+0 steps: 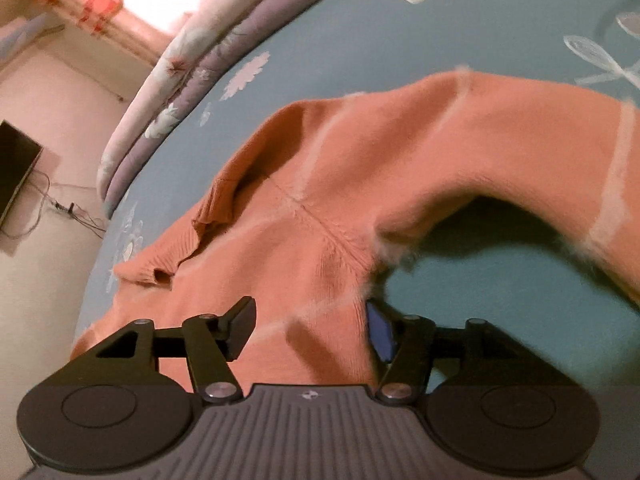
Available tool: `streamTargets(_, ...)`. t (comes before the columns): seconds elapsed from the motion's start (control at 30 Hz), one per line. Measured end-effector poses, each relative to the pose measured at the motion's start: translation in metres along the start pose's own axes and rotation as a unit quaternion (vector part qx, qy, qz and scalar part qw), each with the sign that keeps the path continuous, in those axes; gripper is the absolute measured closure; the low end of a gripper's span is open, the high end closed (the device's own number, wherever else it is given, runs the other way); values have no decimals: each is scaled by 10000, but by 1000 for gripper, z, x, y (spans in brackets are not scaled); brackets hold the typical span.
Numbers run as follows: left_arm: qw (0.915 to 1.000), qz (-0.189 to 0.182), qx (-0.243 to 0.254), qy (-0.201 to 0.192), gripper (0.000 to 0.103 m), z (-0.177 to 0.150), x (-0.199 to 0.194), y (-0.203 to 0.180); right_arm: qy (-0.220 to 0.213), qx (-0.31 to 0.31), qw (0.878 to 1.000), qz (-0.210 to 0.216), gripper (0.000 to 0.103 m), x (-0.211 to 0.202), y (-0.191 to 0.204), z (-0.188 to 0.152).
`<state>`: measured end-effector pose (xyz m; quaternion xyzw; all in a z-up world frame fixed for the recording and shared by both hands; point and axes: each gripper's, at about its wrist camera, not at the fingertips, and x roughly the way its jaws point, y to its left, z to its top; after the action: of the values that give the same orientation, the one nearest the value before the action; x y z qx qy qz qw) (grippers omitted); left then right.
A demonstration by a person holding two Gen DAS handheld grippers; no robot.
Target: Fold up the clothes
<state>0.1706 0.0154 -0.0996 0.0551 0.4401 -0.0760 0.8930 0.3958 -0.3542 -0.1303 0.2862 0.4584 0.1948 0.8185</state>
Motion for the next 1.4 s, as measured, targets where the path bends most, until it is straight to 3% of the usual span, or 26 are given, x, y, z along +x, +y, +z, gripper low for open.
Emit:
streamTargets(0.1,10000,26,-35,19,15,-1,1,1,-55,146,9998,111,39,3,-4,4)
streamTargets(0.13,10000,38,-50,30,15,-1,1,1,-51,146,9999,66,55,3,-4,5)
streamTargets(0.17,10000,45,-50,34,15,-1,2,1,-30,28,9999,-118,77,3,-2,5)
streamTargets(0.27,10000,61,-31,44,15,-2,3,1,-132,-453,9976,-502,88,-1,6,0)
streamTargets(0.33,10000,68,-38,59,15,-1,4,2,-318,-997,9892,-1031,89,-5,25,-4)
streamTargets(0.43,10000,68,-36,43,15,-1,3,2,-557,-1870,9662,-1686,90,-9,62,-8)
streamTargets(0.53,10000,65,-56,32,15,-2,2,2,-393,-2356,9447,-2249,90,5,72,-13)
streamTargets(0.57,9999,72,-65,35,15,-2,1,3,-264,-2336,9424,-2378,89,13,66,-14)
streamTargets(0.63,9999,96,-48,14,15,-3,-3,3,-284,-2237,9461,-2325,88,14,57,-16)
streamTargets(0.77,9999,128,-32,-74,15,-6,-14,5,-221,-2071,9538,-2164,58,-6,61,-20)
streamTargets(0.87,9997,176,-108,-124,15,-8,-20,7,-126,-1768,9655,-1907,52,-29,59,-32)
streamTargets(0.97,9997,131,-105,-173,15,-9,-26,5,302,-1292,9785,-1579,50,-38,49,-53)
streamTargets(1.03,9997,105,-40,-221,15,-10,-32,3,481,-1141,9802,-1547,50,-44,44,-72)
streamTargets(1.1,9996,85,19,-275,15,-12,-38,1,387,-1223,9796,-1544,49,-52,45,-89)
streamTargets(1.13,9995,73,33,-292,15,-12,-41,0,359,-1247,9802,-1498,50,-55,45,-95)
streamTargets(1.23,9994,82,53,-331,15,-14,-48,-1,276,-1458,9769,-1539,93,-60,50,-109)
streamTargets(1.33,9990,136,47,-427,15,-16,-57,-1,158,-1874,9611,-2023,94,-60,55,-113)
streamTargets(1.4,9988,122,23,-482,15,-18,-64,1,141,-1795,9597,-2158,93,-59,56,-113)
